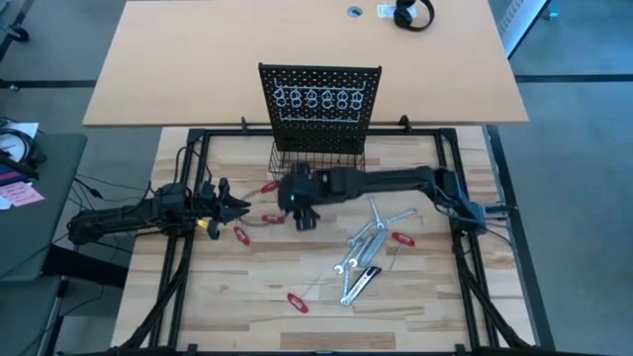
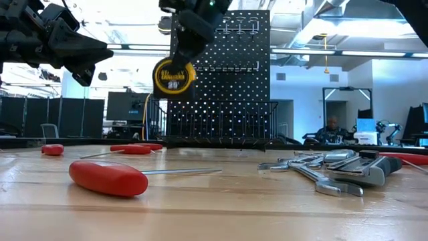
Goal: Hang tools onto peg board
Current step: Put the meter into the pegboard
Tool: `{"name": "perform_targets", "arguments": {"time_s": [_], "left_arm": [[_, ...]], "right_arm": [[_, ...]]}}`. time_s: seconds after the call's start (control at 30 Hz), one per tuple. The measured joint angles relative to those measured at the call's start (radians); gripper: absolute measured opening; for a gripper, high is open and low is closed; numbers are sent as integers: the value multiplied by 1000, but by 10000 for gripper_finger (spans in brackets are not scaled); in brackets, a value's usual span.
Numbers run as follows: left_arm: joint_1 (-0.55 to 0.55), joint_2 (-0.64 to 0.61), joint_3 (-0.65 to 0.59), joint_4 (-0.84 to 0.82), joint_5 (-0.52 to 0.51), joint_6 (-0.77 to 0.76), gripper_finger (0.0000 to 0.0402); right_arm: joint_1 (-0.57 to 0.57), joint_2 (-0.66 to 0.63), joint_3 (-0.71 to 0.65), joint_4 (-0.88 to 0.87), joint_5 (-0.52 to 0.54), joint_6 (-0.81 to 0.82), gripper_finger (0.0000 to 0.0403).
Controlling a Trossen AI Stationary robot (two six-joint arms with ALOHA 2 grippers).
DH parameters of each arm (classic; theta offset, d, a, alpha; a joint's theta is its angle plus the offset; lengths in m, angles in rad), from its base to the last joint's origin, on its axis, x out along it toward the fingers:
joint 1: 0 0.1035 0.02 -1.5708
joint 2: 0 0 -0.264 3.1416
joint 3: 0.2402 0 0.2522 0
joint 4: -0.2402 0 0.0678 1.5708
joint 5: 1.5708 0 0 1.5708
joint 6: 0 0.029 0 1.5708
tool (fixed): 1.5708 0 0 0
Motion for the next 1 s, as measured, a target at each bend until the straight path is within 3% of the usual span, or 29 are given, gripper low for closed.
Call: {"name": "perform_targets", "arguments": {"time_s": [0.2,0.57,1.0], "left_arm": [[0,0,0,0,0,0,76],[0,0,0,0,0,0,76],[0,0,0,0,0,0,76]], "right_arm": [[-100,-1,55,-19,-17,-5,245],[-179,-1,54,-12,-225,37,244],[-184,-1,46,-81,-211,77,244]]}}
